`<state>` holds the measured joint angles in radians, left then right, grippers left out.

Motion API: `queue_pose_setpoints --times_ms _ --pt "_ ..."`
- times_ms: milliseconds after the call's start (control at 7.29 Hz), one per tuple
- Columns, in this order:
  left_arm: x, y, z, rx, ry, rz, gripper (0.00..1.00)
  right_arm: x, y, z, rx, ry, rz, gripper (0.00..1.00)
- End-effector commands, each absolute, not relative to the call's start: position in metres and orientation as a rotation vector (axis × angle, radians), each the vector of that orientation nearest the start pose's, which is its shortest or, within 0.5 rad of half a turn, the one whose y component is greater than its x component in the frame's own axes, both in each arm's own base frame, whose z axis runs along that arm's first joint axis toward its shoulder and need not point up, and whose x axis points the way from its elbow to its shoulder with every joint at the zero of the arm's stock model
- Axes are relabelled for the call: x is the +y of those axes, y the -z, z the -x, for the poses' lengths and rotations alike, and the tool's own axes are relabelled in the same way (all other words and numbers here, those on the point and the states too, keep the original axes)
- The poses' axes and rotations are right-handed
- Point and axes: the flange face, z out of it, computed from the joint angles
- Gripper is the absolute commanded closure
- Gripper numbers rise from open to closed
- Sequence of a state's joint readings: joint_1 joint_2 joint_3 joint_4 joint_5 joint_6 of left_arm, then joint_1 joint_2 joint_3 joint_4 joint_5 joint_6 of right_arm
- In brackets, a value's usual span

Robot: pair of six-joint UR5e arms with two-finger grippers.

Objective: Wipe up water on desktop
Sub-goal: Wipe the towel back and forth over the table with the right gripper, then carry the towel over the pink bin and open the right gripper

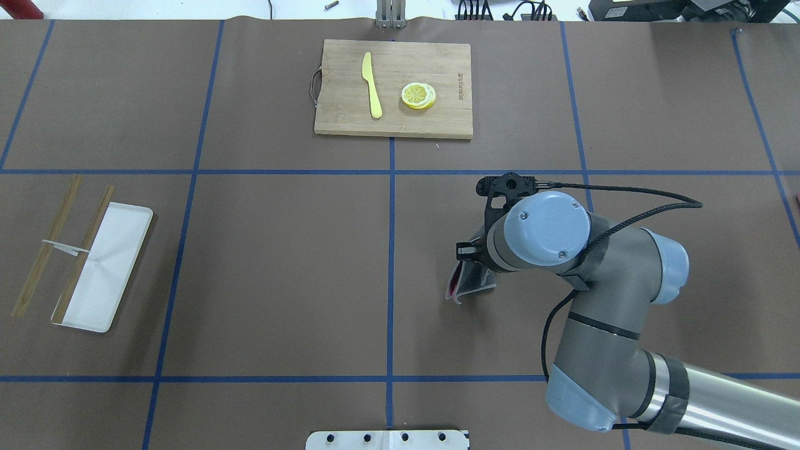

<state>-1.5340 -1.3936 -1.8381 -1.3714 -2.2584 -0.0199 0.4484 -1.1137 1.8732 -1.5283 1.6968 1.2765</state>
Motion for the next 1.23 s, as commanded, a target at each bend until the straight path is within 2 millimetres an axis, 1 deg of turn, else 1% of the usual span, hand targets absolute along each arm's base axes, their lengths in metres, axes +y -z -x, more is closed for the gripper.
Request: queue_pose_setpoints --times_ms 0,137,274,412,549,686,823,960,1097 --pt "-0.409 -0.632 0.055 0.685 0.022 0.123 0.01 -0.398 -0.246 0.483 -0.809 -0.138 -0.190 1.00" --pt "-0.409 -0.631 0.055 0.685 0.020 0.121 0.01 -0.429 -0.253 0.455 -0.797 -0.115 -0.204 1.00" --pt "-0.409 -0.632 0.055 0.685 0.021 0.123 0.01 -0.460 -0.271 0.416 -0.783 -0.056 -0.213 1.00" --pt "-0.408 -0.633 0.055 0.686 0.023 0.125 0.01 -0.486 -0.292 0.373 -0.772 0.009 -0.222 1.00" --pt "-0.407 -0.630 0.055 0.700 0.021 0.119 0.01 -0.507 -0.326 0.325 -0.749 0.045 -0.217 1.00" --pt "-0.407 -0.627 0.053 0.725 0.000 0.064 0.01 -0.522 -0.360 0.272 -0.726 0.092 -0.219 1.00" --pt "-0.405 -0.628 0.053 0.730 -0.020 0.017 0.01 -0.532 -0.392 0.211 -0.723 0.141 -0.221 1.00" --pt "-0.404 -0.623 0.054 0.732 -0.026 0.001 0.01 -0.533 -0.427 0.148 -0.724 0.179 -0.225 1.00" --pt "-0.405 -0.615 0.054 0.731 -0.040 -0.017 0.01 -0.526 -0.457 0.092 -0.726 0.209 -0.227 1.00"
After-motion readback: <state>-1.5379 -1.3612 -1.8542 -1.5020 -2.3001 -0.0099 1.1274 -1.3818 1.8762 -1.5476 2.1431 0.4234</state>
